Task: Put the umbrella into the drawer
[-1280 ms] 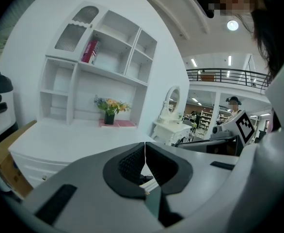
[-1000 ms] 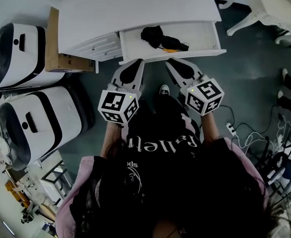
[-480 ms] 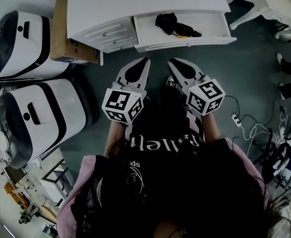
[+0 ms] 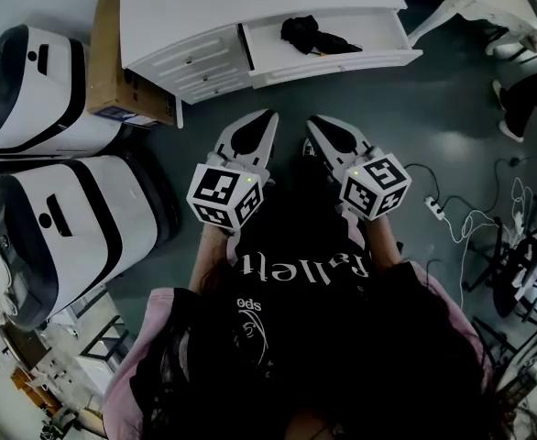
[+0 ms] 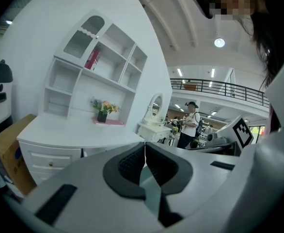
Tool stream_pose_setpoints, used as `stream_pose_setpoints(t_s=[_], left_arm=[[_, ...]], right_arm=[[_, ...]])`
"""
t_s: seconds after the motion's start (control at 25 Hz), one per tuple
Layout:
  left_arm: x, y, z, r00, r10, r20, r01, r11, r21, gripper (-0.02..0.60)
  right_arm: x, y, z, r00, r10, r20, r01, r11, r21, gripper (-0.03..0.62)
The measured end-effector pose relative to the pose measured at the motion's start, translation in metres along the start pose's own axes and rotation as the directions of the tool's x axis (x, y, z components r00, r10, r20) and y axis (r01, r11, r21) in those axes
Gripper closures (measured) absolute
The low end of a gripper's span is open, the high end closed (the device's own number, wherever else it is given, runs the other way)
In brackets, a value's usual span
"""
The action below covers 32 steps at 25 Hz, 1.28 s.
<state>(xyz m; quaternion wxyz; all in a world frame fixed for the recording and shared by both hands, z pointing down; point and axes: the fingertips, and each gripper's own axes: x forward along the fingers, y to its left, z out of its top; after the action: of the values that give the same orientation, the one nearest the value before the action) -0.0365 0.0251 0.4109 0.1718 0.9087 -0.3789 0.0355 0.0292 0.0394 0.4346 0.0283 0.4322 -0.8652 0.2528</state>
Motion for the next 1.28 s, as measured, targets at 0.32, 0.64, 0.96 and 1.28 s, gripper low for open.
stream_pose_setpoints(t_s=[0.32, 0.64, 0.96, 1.28], left_arm=[[-0.012, -0.018, -0.009, 0.997, -0.080, -0.009, 0.080, 0.997, 0.024, 0.565], [-0.022, -0.029, -0.010, 0.993, -0.115, -0.006, 0.116, 0.992, 0.047, 0.565], [-0.036, -0.026, -0.007, 0.994, -0.111, 0.010, 0.110, 0.992, 0.060, 0.565], [-0.050, -0.026, -0.009, 0.994, -0.111, 0.010, 0.110, 0.992, 0.061, 0.565]], right_arm=[[-0.020, 0.012, -0.010, 0.997, -0.069, 0.041, 0.067, 0.997, 0.041, 0.543], [-0.030, 0.017, -0.013, 0.993, -0.099, 0.057, 0.098, 0.995, 0.026, 0.543], [-0.027, 0.028, -0.015, 0.994, -0.097, 0.055, 0.096, 0.995, 0.012, 0.543], [-0.025, 0.039, -0.024, 0.995, -0.094, 0.042, 0.094, 0.995, 0.018, 0.543]])
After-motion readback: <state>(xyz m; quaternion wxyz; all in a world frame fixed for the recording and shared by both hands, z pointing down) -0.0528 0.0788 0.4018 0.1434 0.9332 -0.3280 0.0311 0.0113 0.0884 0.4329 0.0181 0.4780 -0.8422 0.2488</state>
